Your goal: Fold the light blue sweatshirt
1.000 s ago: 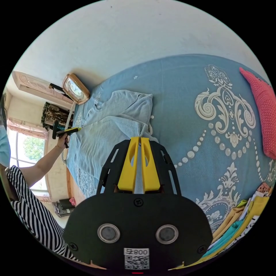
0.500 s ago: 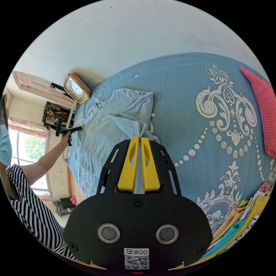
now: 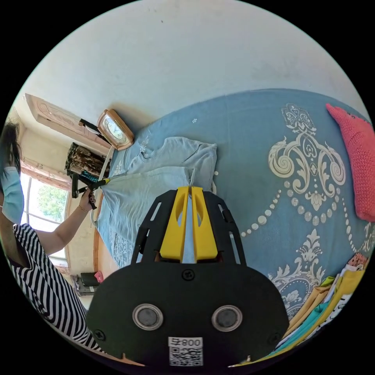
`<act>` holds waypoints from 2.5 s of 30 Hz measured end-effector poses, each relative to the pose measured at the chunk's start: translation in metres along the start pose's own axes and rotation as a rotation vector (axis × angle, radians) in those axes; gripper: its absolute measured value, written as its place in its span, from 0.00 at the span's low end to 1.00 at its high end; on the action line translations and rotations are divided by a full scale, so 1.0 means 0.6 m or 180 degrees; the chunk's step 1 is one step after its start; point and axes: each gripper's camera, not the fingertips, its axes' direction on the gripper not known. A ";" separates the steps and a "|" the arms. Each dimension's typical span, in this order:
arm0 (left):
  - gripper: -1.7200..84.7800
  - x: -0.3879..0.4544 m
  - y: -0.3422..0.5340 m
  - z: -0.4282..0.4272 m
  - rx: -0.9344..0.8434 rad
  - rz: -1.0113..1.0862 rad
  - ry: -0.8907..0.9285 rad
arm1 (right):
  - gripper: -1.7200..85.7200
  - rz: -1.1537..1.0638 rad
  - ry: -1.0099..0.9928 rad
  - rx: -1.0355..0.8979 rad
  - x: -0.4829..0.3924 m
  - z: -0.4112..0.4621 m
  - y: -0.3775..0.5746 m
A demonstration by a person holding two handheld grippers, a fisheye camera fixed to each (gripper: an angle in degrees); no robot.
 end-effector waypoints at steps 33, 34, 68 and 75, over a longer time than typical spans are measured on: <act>0.04 -0.076 0.082 0.012 0.0348 -0.0006 -0.0004 | 0.03 -0.0321 0.0025 0.0194 -0.062 -0.029 -0.078; 0.04 -0.081 0.074 0.008 0.0386 0.0007 -0.0010 | 0.03 -0.0373 0.0056 0.0230 -0.065 -0.034 -0.091; 0.11 -0.368 0.098 0.262 0.0272 -0.0655 0.0246 | 0.11 0.0357 -0.0271 0.0057 0.268 0.017 -0.181; 0.13 -0.461 0.304 0.266 0.0163 -0.1336 0.0954 | 0.12 0.0614 -0.0978 -0.0121 0.330 -0.024 0.024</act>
